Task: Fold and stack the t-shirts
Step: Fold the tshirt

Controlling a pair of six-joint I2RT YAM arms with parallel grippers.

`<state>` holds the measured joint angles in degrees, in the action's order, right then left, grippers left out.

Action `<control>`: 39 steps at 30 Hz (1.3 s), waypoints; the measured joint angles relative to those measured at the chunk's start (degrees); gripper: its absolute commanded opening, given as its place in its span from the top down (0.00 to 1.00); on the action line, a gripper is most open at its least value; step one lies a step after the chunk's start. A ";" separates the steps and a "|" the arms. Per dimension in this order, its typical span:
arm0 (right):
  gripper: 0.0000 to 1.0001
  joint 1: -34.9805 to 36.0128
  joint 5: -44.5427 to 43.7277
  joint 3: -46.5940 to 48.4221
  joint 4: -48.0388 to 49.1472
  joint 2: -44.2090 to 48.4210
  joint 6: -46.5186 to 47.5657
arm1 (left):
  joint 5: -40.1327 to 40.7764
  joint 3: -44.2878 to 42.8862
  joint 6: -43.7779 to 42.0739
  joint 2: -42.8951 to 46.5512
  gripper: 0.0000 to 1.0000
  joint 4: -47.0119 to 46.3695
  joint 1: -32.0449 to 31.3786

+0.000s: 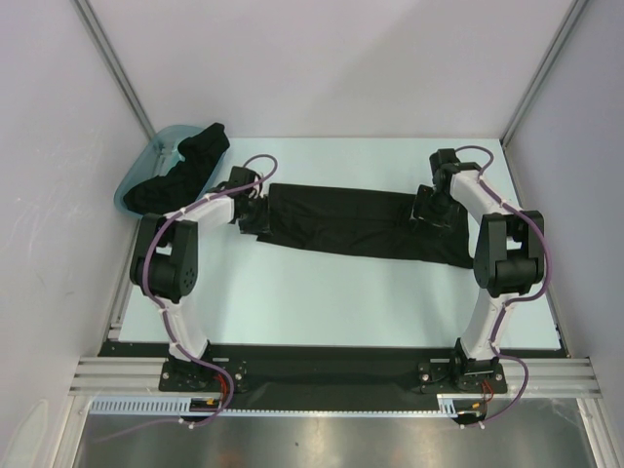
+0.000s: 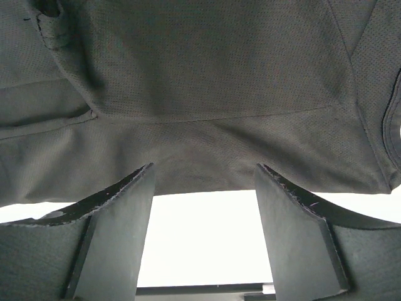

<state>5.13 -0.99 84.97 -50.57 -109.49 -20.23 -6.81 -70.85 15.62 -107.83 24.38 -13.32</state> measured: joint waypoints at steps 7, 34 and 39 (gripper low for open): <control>0.30 0.00 0.04 0.00 0.07 0.00 0.26 | 2.12 0.02 0.00 0.00 0.54 0.00 0.02; 0.30 0.00 1.75 0.00 0.26 0.00 0.22 | 5.25 1.22 1.68 1.40 1.00 3.28 0.00; 0.30 0.00 1.86 -0.11 0.68 0.00 -0.37 | 6.47 4.48 2.86 3.67 0.99 3.63 0.00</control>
<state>5.13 0.86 84.86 -49.89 -109.49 -20.60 -0.34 -66.37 18.48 -104.16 28.01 -13.32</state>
